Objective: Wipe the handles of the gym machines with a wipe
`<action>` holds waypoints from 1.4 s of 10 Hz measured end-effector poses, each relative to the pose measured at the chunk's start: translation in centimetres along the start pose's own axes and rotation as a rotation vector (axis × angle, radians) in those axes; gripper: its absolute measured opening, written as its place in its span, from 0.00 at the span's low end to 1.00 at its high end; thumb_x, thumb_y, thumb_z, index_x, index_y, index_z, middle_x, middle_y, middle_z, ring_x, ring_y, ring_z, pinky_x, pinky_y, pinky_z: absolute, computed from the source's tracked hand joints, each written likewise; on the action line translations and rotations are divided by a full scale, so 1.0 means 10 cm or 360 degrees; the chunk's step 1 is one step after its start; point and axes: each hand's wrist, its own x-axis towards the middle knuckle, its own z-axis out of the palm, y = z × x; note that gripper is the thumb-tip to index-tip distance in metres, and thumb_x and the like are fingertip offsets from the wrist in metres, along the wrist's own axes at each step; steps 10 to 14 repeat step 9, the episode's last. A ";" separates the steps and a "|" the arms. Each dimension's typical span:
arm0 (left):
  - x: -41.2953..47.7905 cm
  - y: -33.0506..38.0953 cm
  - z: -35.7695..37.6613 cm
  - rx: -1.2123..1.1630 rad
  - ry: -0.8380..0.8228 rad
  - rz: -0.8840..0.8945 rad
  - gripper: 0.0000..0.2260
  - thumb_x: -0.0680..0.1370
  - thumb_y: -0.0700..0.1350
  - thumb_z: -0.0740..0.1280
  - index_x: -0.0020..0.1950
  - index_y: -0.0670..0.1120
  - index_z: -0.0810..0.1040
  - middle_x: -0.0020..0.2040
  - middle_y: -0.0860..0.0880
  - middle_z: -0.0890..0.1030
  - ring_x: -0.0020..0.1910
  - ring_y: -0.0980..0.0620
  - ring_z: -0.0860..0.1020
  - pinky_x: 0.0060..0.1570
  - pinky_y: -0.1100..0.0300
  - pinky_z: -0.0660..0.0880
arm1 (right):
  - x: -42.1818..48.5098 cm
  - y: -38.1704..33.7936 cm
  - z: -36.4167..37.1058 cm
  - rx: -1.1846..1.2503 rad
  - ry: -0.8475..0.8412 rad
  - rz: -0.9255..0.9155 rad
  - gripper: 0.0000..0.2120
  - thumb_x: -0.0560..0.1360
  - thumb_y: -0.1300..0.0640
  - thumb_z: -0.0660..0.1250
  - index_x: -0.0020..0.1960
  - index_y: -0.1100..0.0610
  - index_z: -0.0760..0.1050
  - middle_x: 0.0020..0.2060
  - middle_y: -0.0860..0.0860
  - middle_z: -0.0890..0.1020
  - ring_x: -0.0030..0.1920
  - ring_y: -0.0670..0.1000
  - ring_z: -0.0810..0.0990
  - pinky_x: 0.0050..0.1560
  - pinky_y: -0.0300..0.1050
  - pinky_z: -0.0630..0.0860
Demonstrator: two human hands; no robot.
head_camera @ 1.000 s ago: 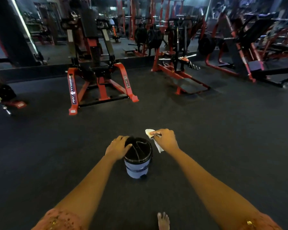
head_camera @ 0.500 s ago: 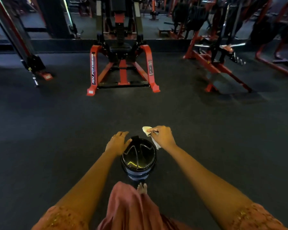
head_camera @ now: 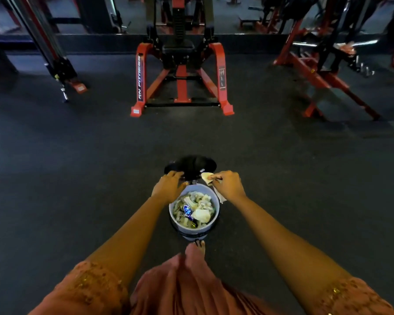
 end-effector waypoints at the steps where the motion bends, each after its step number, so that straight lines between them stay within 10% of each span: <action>1: -0.03 -0.14 0.16 0.0062 -0.0137 -0.0114 0.24 0.80 0.53 0.58 0.74 0.46 0.61 0.72 0.42 0.64 0.69 0.41 0.66 0.65 0.48 0.67 | 0.09 0.15 0.20 -0.0017 -0.0144 0.0074 0.11 0.75 0.63 0.63 0.53 0.60 0.81 0.51 0.57 0.83 0.50 0.56 0.81 0.52 0.50 0.77; 7: 0.23 -0.36 0.56 -0.0082 -0.0315 -0.0438 0.24 0.80 0.53 0.58 0.74 0.48 0.60 0.71 0.44 0.65 0.68 0.45 0.67 0.64 0.51 0.69 | 1.04 0.44 1.05 -0.0081 -0.0721 0.0239 0.14 0.75 0.57 0.63 0.59 0.52 0.78 0.59 0.51 0.79 0.58 0.54 0.77 0.59 0.46 0.73; 14: 0.36 -0.27 0.45 -0.0052 -0.0298 -0.0388 0.23 0.80 0.52 0.58 0.74 0.48 0.60 0.71 0.44 0.65 0.68 0.45 0.67 0.64 0.51 0.69 | 1.02 0.39 0.94 0.0100 -0.0576 0.0349 0.13 0.77 0.55 0.62 0.57 0.58 0.79 0.52 0.56 0.82 0.53 0.54 0.79 0.53 0.46 0.74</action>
